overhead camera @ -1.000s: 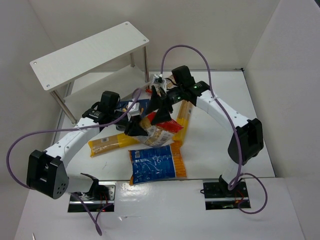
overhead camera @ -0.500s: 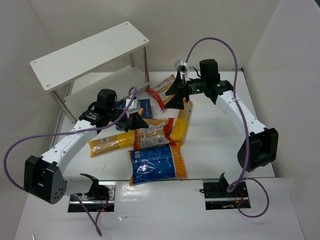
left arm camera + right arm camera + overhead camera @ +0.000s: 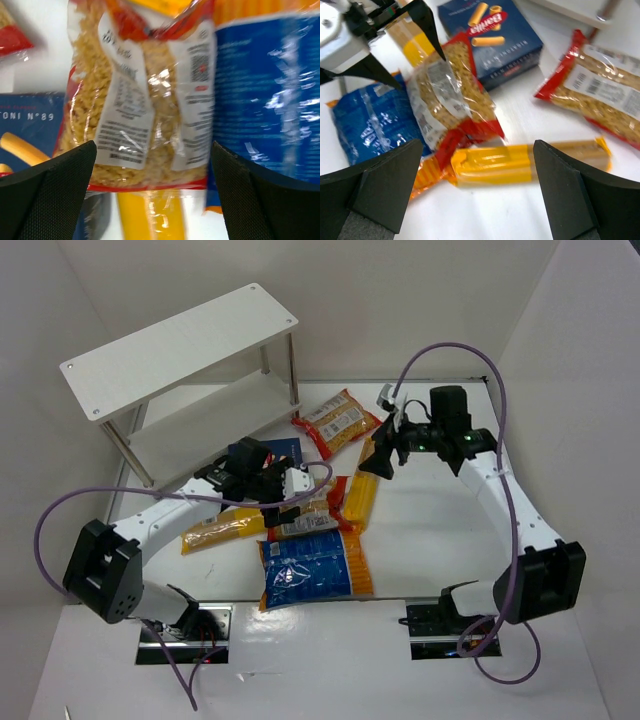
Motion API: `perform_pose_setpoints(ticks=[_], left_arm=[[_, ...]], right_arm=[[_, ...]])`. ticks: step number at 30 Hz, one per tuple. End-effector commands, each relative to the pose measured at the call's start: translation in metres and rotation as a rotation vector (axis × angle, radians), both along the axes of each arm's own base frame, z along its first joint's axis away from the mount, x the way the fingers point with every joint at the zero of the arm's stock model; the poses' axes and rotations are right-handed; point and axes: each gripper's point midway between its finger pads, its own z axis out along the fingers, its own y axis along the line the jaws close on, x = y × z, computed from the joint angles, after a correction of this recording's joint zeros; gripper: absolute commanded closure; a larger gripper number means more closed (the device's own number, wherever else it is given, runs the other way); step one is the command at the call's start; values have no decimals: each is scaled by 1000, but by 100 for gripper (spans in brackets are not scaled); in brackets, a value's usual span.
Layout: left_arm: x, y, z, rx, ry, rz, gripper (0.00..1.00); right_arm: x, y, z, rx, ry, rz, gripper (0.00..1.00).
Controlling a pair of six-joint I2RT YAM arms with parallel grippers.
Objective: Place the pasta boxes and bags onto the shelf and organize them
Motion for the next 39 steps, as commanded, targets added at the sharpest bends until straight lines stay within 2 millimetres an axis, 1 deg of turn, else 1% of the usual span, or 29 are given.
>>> perform_pose_setpoints(ticks=[1,2,3,5,6,7,9,10,11,13,14,15,18,19,20,22,23,25,29,30,31,32,33,34,35,36,37,38,39], left_arm=[[28,11,-8,98,-123,1,0],[32,10,-8,91,-125,-14,0],[34,10,-14,99,-109,-26,0],[42,10,-14,103,-116,-41,0],[43,11,-24,121,-104,-57,0],[46,9,-23,120,-106,-57,0],[47,9,-28,119,-105,-83,0],[46,8,-32,116,-97,-100,0],[49,6,-30,113,-120,-109,0],[49,2,-36,98,-109,-132,0],[51,0,-36,99,-107,-132,0],[51,-4,-31,77,-119,-155,0],[49,-8,-37,70,-100,-185,0],[49,-13,-40,72,-95,-196,0],[43,-16,-48,85,-78,-223,0],[41,-17,-58,113,-66,-226,0],[39,-15,-67,127,-43,-235,0],[32,-15,-74,145,-2,-247,0],[32,-19,-72,153,7,-265,0],[32,-19,-79,163,29,-267,0],[32,-19,-80,166,38,-268,0],[28,-20,-83,185,59,-276,3],[31,-21,-86,191,73,-277,6],[30,-24,-89,206,80,-284,18],[24,-20,-98,228,132,-288,26],[21,-22,-102,247,150,-298,33],[24,-29,-99,248,149,-309,42],[17,-24,-108,273,195,-323,75],[20,-26,-104,267,199,-304,89]], right_arm=[[-7,-22,13,-34,-111,-49,0],[-8,-27,14,-34,-117,-65,0],[-11,-28,17,-33,-122,-65,0],[-18,-34,20,-33,-147,-74,0],[-17,-38,23,-38,-160,-94,0],[-22,-39,26,-34,-175,-95,0],[-23,-44,27,-39,-185,-113,0],[-25,-44,22,-42,-167,-112,0],[-26,-45,25,-41,-176,-113,0],[-25,-48,25,-42,-175,-124,0],[-25,-48,25,-42,-175,-124,0],[-26,-50,24,-39,-168,-136,0],[-27,-49,24,-33,-167,-129,0],[-27,-49,24,-33,-167,-129,0],[-27,-49,24,-33,-167,-129,0],[-26,-48,22,-30,-157,-121,0],[-26,-48,22,-30,-157,-121,0],[-26,-47,20,-27,-146,-113,0],[-24,-47,17,-28,-137,-113,0],[-24,-47,17,-28,-137,-113,0],[-24,-47,17,-32,-144,-109,0],[-24,-47,17,-32,-144,-109,0],[-22,-47,14,-34,-135,-109,0],[-22,-47,14,-34,-135,-109,0],[-22,-47,14,-34,-135,-109,0],[-22,-47,14,-34,-135,-109,0],[-21,-46,12,-35,-126,-109,0],[-21,-46,12,-35,-126,-109,0],[-21,-46,12,-35,-126,-109,0]])
